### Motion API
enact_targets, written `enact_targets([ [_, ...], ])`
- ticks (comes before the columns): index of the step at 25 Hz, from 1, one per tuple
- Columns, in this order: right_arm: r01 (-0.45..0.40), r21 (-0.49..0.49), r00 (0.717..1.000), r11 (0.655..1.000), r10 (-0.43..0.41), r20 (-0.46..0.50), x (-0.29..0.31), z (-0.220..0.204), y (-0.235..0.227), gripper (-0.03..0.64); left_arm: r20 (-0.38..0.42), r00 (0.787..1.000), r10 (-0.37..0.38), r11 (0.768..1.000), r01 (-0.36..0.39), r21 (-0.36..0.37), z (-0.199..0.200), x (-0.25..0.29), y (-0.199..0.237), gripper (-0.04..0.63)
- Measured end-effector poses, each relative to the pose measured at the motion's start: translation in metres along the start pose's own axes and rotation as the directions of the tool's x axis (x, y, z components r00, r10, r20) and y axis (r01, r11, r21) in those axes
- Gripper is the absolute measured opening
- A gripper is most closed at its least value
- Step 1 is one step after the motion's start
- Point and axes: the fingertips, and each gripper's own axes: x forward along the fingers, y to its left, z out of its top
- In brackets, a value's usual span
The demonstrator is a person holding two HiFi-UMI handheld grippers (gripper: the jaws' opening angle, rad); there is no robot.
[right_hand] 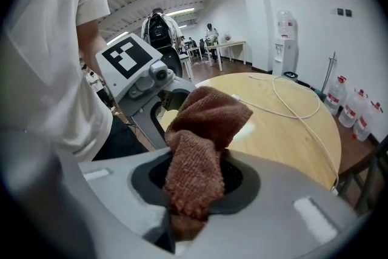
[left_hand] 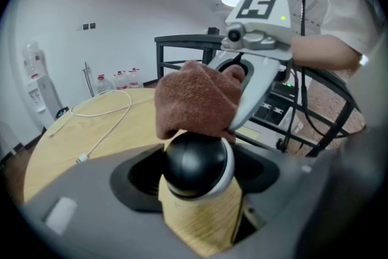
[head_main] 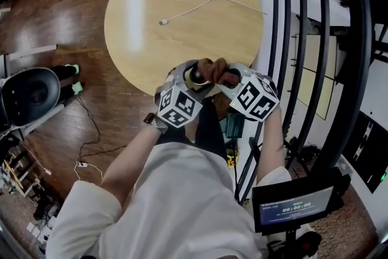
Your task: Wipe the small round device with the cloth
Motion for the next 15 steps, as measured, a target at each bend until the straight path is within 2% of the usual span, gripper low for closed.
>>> enact_targets([
  [4, -0.007, 0.036, 1.0, 0.999, 0.007, 0.002, 0.007, -0.008, -0.009, 0.101, -0.009, 1.0, -0.002, 1.0, 0.002, 0.008, -0.002, 0.001, -0.002, 0.354],
  [10, -0.007, 0.015, 0.999, 1.0, 0.007, -0.051, 0.021, -0.013, -0.023, 0.101, -0.001, 1.0, -0.009, 1.0, 0.009, 0.021, -0.002, -0.006, -0.003, 0.354],
  [15, -0.039, 0.086, 0.996, 0.996, 0.046, -0.083, 0.045, -0.033, -0.021, 0.101, 0.001, 1.0, -0.01, 1.0, 0.01, 0.029, -0.002, -0.011, -0.003, 0.354],
])
